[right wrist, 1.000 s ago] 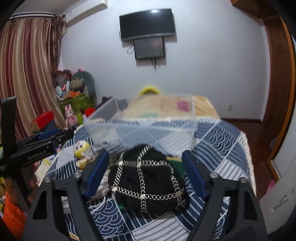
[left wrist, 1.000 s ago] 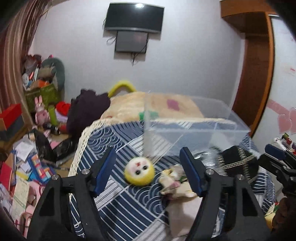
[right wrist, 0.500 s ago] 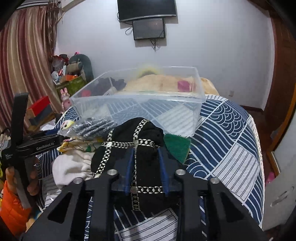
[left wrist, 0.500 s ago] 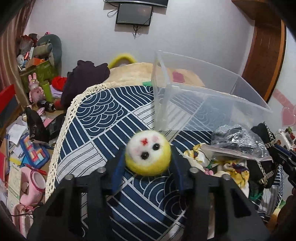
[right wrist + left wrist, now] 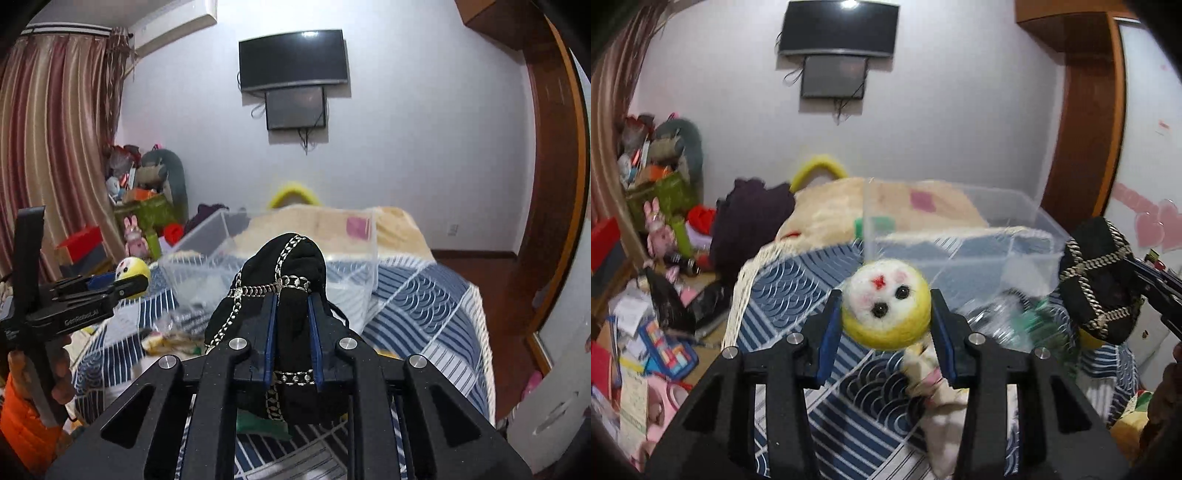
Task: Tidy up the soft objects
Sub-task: 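Drop the plush ball into the box with left tool while right drops the bag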
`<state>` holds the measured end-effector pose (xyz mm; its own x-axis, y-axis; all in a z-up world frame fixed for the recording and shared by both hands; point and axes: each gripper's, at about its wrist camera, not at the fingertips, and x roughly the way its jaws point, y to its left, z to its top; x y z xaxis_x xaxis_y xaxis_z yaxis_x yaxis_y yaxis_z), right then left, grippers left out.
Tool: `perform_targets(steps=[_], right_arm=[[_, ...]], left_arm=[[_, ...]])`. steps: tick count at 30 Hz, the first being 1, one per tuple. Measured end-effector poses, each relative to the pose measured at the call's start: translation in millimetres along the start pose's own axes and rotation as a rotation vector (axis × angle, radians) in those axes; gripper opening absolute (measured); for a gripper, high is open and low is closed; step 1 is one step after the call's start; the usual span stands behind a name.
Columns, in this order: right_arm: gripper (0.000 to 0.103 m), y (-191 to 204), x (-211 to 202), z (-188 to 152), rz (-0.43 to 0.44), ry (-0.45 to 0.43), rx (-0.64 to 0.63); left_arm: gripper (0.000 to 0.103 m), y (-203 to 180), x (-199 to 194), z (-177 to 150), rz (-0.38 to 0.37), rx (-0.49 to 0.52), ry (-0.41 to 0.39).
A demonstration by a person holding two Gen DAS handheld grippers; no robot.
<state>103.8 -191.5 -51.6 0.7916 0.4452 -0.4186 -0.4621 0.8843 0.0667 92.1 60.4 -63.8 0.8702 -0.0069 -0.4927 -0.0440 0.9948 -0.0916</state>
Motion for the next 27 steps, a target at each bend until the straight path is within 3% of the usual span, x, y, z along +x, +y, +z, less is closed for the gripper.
perform_targets(steps=[9, 13, 23, 27], right_arm=[[0.014, -9, 11, 31, 0.027, -0.050, 0.021], [0.014, -14, 29, 38, 0.044, -0.031, 0.043], [0.015, -6, 85, 44, 0.002, 0.049, 0.017], [0.015, -2, 104, 42, -0.018, 0.098, 0.008]], left_arm=[[0.045, -15, 8, 34, -0.044, 0.035, -0.034], [0.045, -14, 26, 43, -0.078, 0.026, -0.001], [0.045, -15, 86, 50, -0.084, 0.023, 0.126], [0.045, -21, 101, 50, -0.062, 0.062, 0.141]])
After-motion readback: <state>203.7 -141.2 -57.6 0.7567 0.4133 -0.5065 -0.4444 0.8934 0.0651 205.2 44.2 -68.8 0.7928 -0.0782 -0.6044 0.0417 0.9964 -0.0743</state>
